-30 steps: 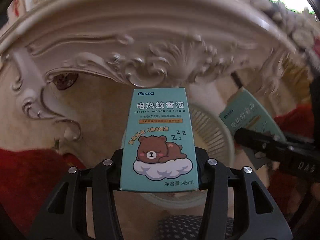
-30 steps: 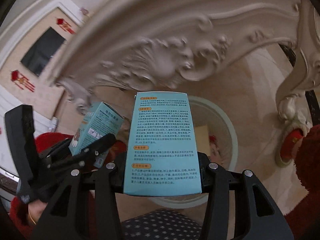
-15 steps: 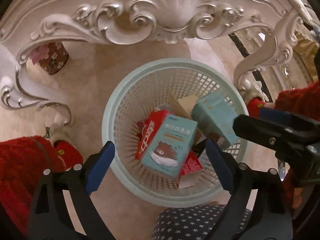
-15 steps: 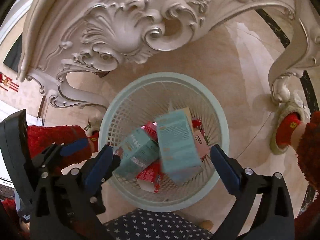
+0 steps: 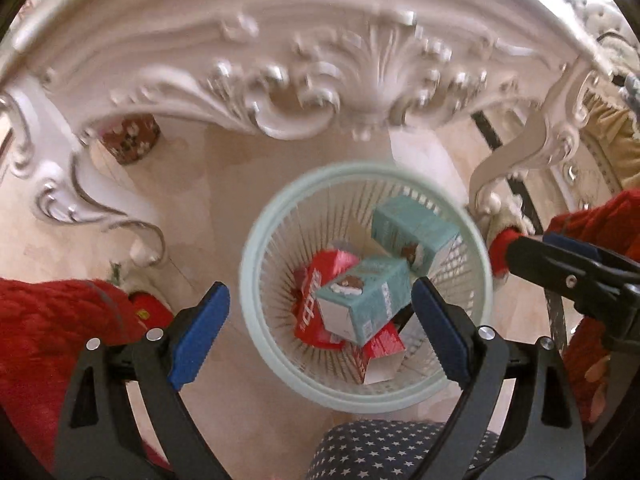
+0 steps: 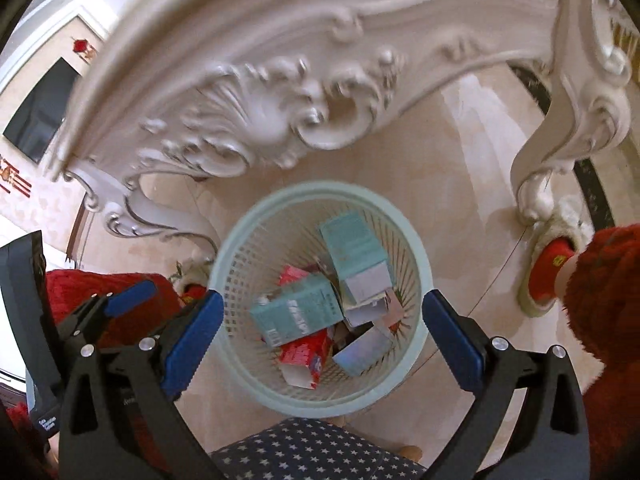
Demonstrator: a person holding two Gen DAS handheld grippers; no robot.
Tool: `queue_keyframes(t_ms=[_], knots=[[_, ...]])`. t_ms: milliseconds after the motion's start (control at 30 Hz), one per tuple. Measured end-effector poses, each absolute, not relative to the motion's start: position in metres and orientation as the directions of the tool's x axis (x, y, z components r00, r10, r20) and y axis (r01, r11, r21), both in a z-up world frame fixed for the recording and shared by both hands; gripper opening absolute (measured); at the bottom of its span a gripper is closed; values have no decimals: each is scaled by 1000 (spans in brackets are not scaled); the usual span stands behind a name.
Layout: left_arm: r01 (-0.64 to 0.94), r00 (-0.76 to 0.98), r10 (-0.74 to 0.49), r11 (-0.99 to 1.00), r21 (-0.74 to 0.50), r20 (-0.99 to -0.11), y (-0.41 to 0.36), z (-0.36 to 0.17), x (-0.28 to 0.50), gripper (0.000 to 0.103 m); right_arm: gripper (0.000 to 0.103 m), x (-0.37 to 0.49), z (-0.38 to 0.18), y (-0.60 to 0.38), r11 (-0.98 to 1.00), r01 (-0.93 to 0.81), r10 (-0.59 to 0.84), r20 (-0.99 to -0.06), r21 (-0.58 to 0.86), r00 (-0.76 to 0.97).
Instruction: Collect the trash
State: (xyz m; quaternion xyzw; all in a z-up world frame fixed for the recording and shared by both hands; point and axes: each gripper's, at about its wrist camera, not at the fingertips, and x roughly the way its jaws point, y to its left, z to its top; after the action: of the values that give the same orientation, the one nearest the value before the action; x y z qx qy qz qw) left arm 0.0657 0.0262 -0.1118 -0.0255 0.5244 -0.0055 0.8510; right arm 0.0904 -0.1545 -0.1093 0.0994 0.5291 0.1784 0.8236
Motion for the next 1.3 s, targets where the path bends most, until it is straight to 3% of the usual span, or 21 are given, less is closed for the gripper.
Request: queue_keyframes(t_ms=[267,700,1300], knots=[[-24,575,23,1000,11,-818,30,-61,39,90,95,57,-68,-145,939,-244,334,-812,243,479],[-8,675,-9,1000,-20,-738,22,-17,10,90,95,40,-51,-153,945,-224,325,-774,240,544],[4,693,11,1000,20,-721,14,-8,4,90,95,38,-44,-157,953,-210,302,-756,219,581]])
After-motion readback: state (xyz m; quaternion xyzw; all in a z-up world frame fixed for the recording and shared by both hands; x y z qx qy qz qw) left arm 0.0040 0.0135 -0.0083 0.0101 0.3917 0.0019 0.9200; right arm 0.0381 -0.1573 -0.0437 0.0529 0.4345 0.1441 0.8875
